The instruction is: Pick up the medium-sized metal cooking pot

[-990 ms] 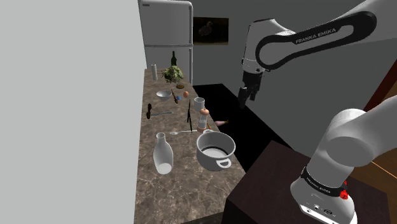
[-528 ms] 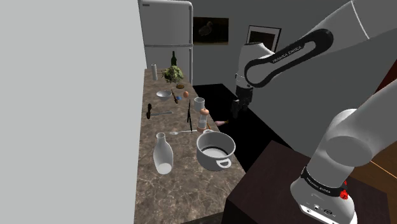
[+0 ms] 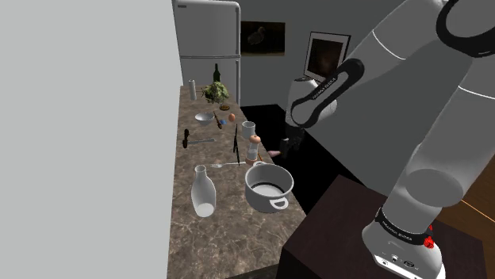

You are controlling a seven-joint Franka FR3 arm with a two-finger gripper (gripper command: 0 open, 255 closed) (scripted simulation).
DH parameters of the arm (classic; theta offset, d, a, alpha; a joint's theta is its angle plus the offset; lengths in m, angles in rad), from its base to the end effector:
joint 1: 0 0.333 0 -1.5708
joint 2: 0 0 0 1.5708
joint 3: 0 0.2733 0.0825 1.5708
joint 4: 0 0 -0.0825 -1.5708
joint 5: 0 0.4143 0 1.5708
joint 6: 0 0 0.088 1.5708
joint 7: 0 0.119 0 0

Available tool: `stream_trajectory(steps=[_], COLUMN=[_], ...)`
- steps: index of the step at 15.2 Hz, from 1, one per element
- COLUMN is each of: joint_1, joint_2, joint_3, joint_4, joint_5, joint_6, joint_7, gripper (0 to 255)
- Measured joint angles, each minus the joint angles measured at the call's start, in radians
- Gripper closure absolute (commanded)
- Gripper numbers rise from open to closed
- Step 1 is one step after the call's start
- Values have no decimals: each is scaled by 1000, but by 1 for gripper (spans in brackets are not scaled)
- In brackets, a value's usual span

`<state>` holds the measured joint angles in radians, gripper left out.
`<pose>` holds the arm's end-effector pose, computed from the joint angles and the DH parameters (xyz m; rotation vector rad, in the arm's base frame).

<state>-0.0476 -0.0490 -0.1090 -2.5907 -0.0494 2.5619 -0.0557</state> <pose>0.4559 -0.0708 0.1973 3.1160 -0.0931 0.0274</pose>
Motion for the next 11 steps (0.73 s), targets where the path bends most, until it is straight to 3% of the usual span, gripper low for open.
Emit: stream_trajectory(steps=[7,11], joint_1=[-32,-52], joint_2=[315,394], joint_3=[16,31], joint_4=[125,150], joint_5=[123,149], joint_6=[187,242], joint_7=[-103,-131], gripper=[0,0])
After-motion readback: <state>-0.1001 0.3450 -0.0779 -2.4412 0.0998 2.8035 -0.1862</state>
